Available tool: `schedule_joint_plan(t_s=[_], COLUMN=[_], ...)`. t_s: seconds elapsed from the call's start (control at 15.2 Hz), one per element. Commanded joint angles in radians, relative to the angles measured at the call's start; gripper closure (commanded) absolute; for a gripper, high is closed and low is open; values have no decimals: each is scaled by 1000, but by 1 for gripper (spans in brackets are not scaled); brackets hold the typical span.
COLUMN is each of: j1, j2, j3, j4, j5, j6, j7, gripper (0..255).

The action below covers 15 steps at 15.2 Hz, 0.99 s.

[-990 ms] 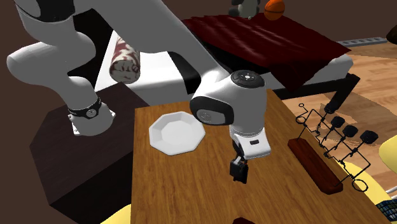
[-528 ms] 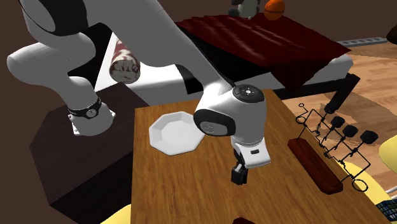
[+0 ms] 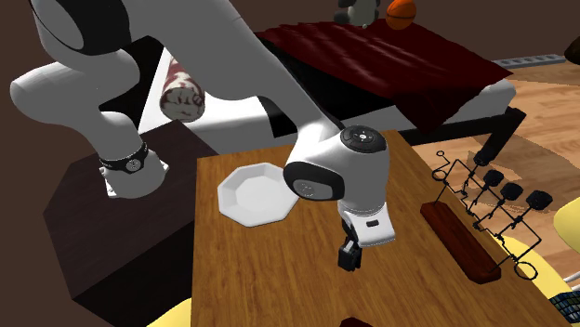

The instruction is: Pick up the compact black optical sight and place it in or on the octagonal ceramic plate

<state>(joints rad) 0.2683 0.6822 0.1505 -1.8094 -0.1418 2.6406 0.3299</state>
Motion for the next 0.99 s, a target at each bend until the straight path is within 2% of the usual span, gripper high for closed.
schedule_joint_plan(t_s=[0.0,0.59,0.92], j1=[0,0,-8], j2=[0,0,-52], j3=[0,0,10], j4=[0,0,-10], j5=[0,0,9], j6=[0,0,-42], j7=[0,0,-6], gripper=[255,255,255])
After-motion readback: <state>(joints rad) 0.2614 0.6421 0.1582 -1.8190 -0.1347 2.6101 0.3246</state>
